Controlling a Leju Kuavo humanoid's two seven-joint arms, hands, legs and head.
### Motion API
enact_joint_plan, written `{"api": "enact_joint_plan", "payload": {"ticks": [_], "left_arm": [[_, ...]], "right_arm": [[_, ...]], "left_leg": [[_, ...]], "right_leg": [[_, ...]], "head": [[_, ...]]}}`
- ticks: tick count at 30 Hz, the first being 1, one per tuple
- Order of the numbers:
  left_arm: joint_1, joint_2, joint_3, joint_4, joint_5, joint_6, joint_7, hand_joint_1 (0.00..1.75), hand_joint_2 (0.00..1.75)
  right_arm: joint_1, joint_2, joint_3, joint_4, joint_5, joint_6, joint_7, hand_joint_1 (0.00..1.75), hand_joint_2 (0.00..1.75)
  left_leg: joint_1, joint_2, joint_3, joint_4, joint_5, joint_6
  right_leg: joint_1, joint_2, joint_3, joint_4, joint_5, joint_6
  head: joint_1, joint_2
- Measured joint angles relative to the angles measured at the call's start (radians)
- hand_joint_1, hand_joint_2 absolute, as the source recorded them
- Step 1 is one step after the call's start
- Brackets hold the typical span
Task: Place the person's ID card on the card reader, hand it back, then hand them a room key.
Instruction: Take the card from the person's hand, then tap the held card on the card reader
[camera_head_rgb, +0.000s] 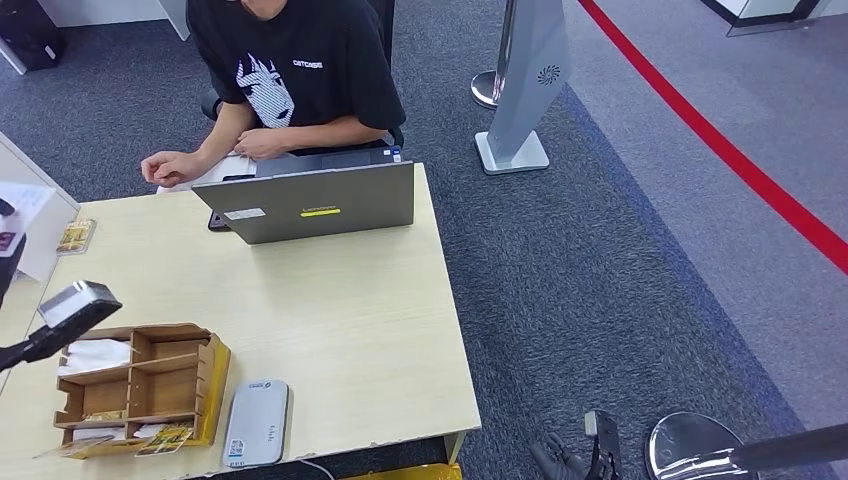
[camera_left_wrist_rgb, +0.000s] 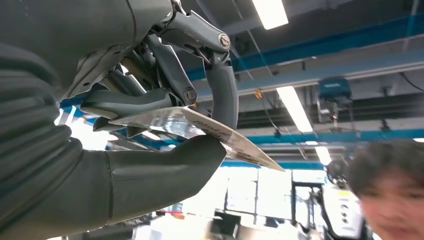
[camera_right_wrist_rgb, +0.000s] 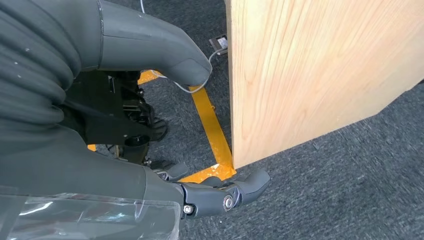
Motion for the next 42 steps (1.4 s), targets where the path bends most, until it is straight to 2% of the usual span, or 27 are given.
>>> {"api": "enact_joint_plan", "payload": {"ticks": [9,16,27,36,42], "left_arm": [[0.291,0.0,-0.064,-0.03,-0.033,0.021,-0.092,1.75,1.75],[0.417,0.011,-0.152,0.014,-0.013,-0.024,-0.09,1.75,1.75],[0.438,0.049,-0.343,0.083,0.039,-0.024,-0.033,1.75,1.75],[0.417,0.061,-0.432,0.114,0.054,-0.042,-0.029,1.75,1.75],[0.407,0.062,-0.488,0.139,0.075,-0.072,0.042,1.75,1.75]], "right_arm": [[0.034,0.0,-0.005,-0.045,0.007,-0.016,0.004,0.0,1.75],[0.041,0.0,-0.018,-0.057,0.027,-0.012,0.011,0.0,1.75],[0.038,0.0,-0.023,-0.058,0.038,-0.013,0.014,0.0,1.75],[0.031,0.0,-0.023,-0.057,0.023,-0.013,0.01,0.0,1.75],[0.024,0.0,-0.022,-0.049,0.019,-0.012,0.006,0.0,1.75]], "left_leg": [[0.0,0.001,0.0,0.0,-0.001,0.0],[0.0,0.0,0.0,0.0,-0.001,0.0],[0.0,0.0,0.0,0.0,-0.001,0.0],[0.0,0.0,0.0,0.0,-0.001,0.0],[0.0,0.0,0.0,0.0,-0.001,0.0]], "right_leg": [[0.0,0.0,-0.001,0.0,-0.001,0.0],[0.0,0.0,-0.001,0.0,-0.001,0.0],[0.0,-0.001,0.0,0.0,-0.001,0.0],[0.0,-0.001,0.0,0.0,0.0,0.0],[0.0,-0.001,0.0,0.0,0.0,0.0]], "head": [[0.0,0.0],[0.0,0.0],[0.0,0.0],[0.0,0.0],[0.0,0.0]]}}
